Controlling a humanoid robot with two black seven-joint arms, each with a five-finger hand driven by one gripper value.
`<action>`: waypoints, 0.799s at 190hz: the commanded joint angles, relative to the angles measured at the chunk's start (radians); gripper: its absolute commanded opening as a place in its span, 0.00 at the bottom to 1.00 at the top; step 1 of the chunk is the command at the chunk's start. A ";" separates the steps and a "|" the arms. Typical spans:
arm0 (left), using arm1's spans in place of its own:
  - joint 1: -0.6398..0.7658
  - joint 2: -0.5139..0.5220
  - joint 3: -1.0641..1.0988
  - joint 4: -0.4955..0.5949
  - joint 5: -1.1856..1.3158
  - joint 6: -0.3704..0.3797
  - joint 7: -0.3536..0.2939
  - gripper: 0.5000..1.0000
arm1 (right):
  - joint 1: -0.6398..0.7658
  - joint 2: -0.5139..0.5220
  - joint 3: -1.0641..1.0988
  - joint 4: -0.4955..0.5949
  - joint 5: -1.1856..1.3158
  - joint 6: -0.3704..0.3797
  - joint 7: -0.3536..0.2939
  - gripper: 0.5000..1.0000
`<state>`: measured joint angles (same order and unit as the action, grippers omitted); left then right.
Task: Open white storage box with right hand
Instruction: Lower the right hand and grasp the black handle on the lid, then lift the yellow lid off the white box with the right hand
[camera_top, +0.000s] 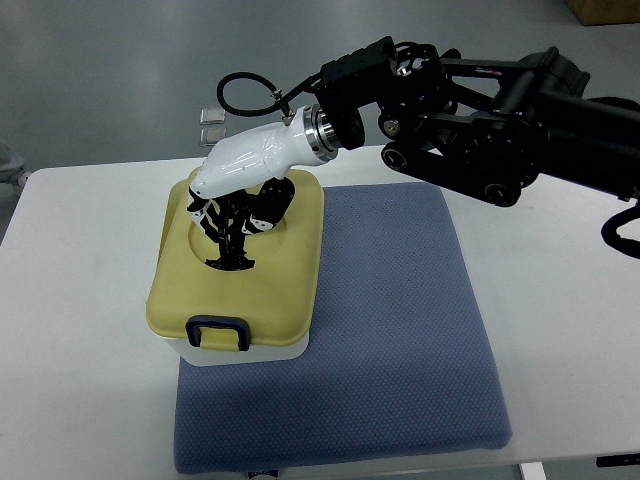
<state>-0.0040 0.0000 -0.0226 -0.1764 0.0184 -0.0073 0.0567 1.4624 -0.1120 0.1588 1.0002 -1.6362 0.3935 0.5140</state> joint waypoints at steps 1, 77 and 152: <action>0.001 0.000 0.000 0.000 0.000 0.000 0.000 1.00 | 0.003 0.000 0.001 0.000 0.001 0.001 0.001 0.00; -0.001 0.000 0.001 0.000 0.000 0.000 0.000 1.00 | 0.027 -0.015 0.021 0.000 0.010 -0.002 0.003 0.00; 0.001 0.000 0.000 0.000 0.000 0.000 0.000 1.00 | 0.079 -0.094 0.021 -0.029 0.019 -0.030 0.014 0.00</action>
<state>-0.0043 0.0000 -0.0227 -0.1764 0.0184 -0.0076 0.0568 1.5386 -0.1781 0.1797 0.9835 -1.6157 0.3654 0.5274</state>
